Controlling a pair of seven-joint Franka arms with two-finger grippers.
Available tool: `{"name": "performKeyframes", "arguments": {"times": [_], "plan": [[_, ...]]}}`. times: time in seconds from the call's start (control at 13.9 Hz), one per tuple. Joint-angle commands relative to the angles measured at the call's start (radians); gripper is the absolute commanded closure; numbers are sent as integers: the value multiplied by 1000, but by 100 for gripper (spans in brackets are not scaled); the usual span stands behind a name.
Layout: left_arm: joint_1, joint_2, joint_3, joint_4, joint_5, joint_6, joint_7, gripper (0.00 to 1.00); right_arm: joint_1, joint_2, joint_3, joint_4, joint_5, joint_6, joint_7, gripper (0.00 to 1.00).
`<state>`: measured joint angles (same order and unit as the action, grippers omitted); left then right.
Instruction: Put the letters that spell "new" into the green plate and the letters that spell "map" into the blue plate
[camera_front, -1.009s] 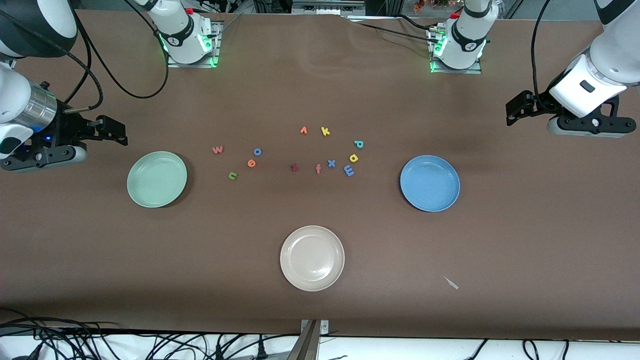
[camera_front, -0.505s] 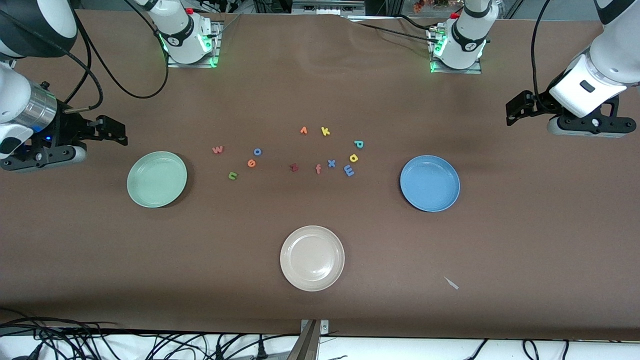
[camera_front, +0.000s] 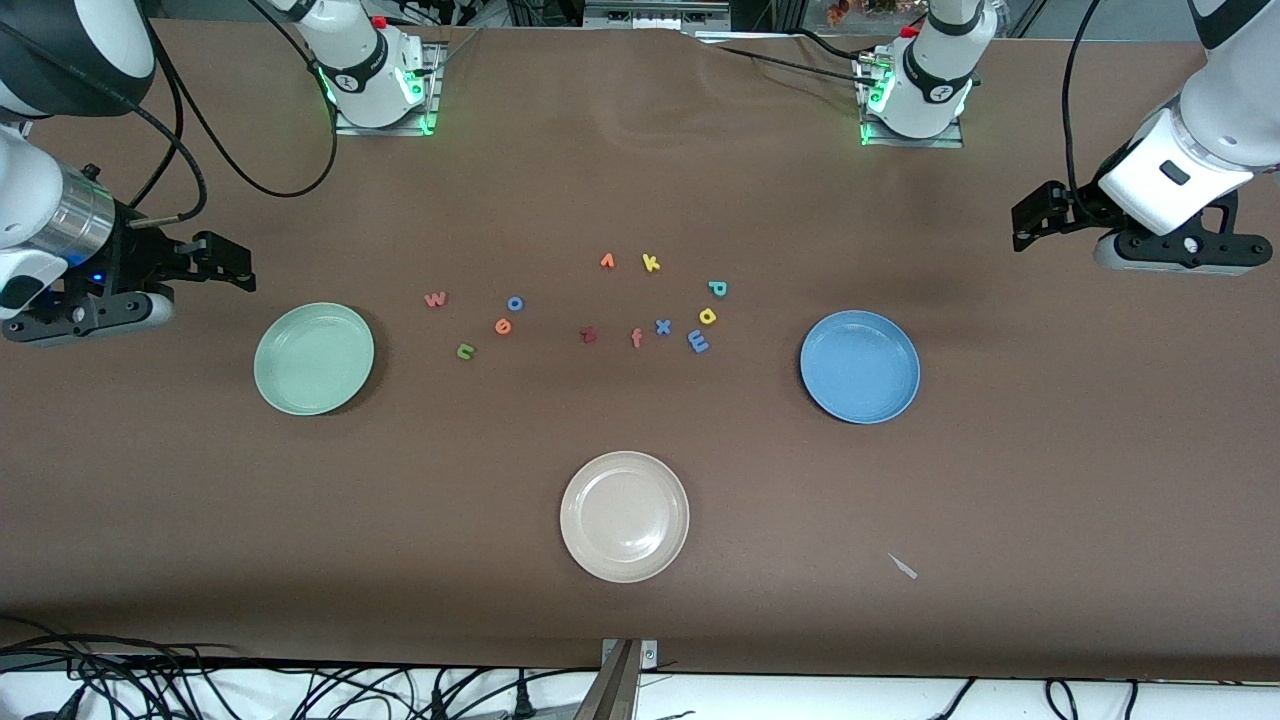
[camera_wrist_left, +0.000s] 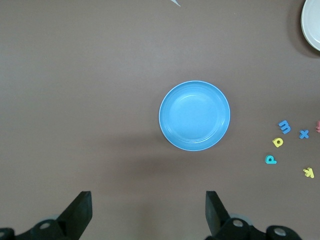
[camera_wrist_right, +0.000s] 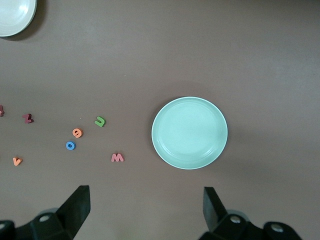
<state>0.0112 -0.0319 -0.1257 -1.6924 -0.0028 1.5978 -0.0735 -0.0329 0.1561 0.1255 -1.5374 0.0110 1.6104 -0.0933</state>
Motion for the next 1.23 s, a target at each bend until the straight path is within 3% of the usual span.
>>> {"name": "performKeyframes", "arguments": {"times": [0.0, 0.58, 0.94, 1.15], "plan": [[-5, 13, 1, 31, 24, -18, 15, 0, -7, 11, -3, 26, 18, -23, -17, 0], [-5, 13, 1, 31, 24, -18, 15, 0, -4, 10, -3, 28, 20, -29, -13, 0], [-5, 13, 1, 31, 24, -19, 15, 0, -4, -4, -4, 33, 10, -107, -11, 0], [-5, 13, 1, 31, 24, -19, 15, 0, -5, -4, -29, 33, 17, -110, -16, 0]]}}
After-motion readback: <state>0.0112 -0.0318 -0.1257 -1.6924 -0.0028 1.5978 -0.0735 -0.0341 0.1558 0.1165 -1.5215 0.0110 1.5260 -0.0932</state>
